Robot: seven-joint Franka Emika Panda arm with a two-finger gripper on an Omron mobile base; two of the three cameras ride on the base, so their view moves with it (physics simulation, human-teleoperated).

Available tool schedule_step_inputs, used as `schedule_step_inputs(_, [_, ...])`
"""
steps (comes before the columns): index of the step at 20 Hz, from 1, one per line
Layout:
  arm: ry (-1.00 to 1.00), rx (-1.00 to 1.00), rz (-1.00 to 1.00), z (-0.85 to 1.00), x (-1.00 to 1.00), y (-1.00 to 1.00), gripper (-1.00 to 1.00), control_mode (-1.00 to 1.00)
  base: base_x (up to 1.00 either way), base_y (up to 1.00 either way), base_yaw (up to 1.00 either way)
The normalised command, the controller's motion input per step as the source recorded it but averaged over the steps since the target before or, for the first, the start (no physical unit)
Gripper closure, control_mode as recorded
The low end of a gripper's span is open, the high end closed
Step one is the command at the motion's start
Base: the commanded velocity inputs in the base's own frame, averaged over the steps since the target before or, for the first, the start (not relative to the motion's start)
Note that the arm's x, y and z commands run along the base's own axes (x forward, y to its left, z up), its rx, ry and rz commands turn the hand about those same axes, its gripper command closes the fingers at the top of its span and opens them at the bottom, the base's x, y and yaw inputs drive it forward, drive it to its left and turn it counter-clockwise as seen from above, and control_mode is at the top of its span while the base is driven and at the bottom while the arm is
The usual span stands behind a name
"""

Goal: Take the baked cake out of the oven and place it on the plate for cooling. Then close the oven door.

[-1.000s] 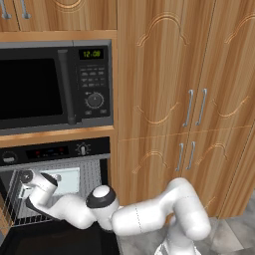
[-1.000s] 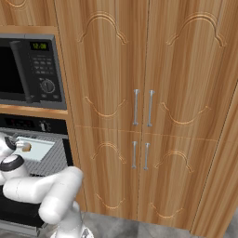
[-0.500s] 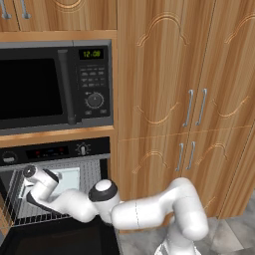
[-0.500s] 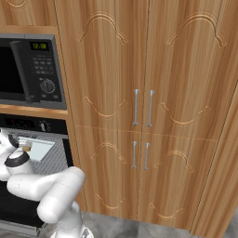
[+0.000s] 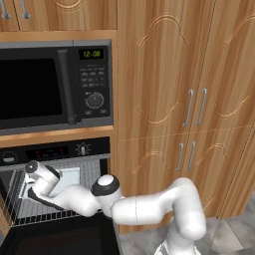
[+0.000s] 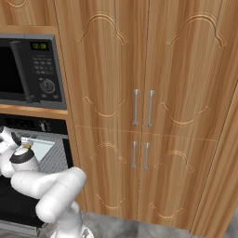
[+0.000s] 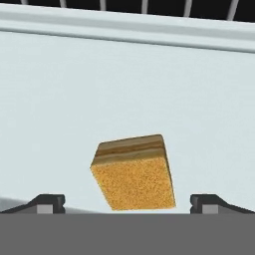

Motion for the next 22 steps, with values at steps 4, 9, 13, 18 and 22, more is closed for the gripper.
schedule_step_inputs(4, [-0.08, -0.03, 0.0, -0.63, -0.12, 0.0, -1.0, -1.0, 0.0, 0.0, 0.0])
schedule_step_inputs(9, [-0.05, -0.06, 0.0, -0.71, -0.13, 0.0, -1.0, -1.0, 0.0, 0.0, 0.0])
schedule_step_inputs(13, [0.0, -0.12, 0.01, -0.77, -0.19, 0.0, -1.0, -1.0, 0.0, 0.0, 0.0])
schedule_step_inputs(18, [0.0, -0.13, 0.01, -0.79, -0.2, 0.0, -1.0, -1.0, 0.0, 0.0, 0.0])
schedule_step_inputs(22, [-0.11, -0.03, 0.01, -0.51, 0.03, 0.01, -1.0, -1.0, 0.0, 0.0, 0.0])
